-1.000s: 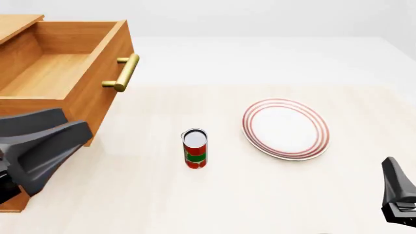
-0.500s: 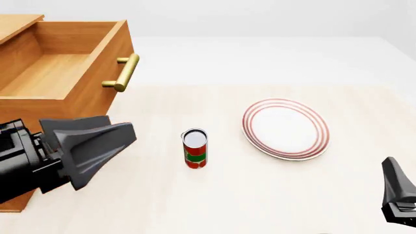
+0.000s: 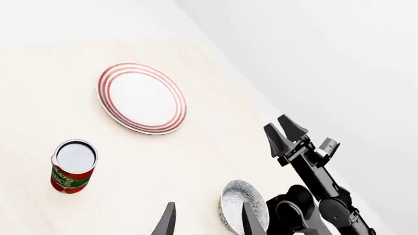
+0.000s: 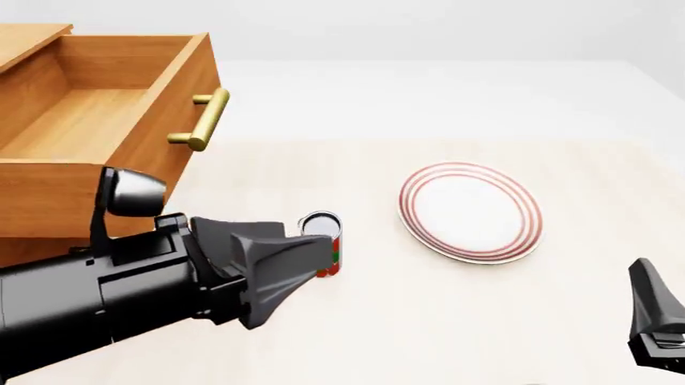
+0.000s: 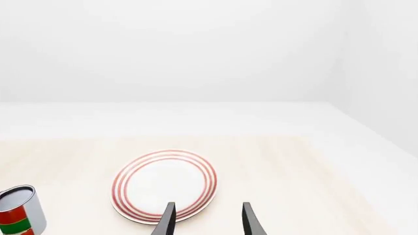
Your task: Put the bowl in the top drawer of the cabinet.
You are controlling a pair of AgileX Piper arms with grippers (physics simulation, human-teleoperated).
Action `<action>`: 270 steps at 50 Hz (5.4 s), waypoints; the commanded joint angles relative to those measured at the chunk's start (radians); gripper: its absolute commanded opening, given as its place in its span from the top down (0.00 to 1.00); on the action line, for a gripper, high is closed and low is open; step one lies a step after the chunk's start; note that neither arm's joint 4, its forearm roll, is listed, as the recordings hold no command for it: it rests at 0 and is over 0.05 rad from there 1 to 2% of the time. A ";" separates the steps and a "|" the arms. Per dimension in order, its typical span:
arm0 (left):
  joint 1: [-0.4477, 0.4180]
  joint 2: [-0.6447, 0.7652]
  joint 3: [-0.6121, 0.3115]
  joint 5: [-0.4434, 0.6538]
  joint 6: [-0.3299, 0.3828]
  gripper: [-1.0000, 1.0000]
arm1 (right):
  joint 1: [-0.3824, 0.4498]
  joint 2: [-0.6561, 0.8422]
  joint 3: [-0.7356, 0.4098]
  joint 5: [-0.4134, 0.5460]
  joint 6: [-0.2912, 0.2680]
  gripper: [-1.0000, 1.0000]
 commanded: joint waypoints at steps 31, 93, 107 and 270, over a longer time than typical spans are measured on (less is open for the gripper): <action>-0.120 0.280 -0.008 -0.183 -0.181 0.00 | 0.000 0.000 0.000 0.000 0.000 0.00; -0.174 0.682 -0.015 -0.433 -0.440 0.00 | 0.000 0.000 0.000 0.000 0.000 0.00; -0.194 0.765 -0.050 -0.455 -0.456 0.00 | 0.000 0.000 0.000 0.000 0.000 0.00; -0.372 1.100 -0.199 -0.522 -0.552 0.00 | 0.000 0.000 0.000 0.000 0.000 0.00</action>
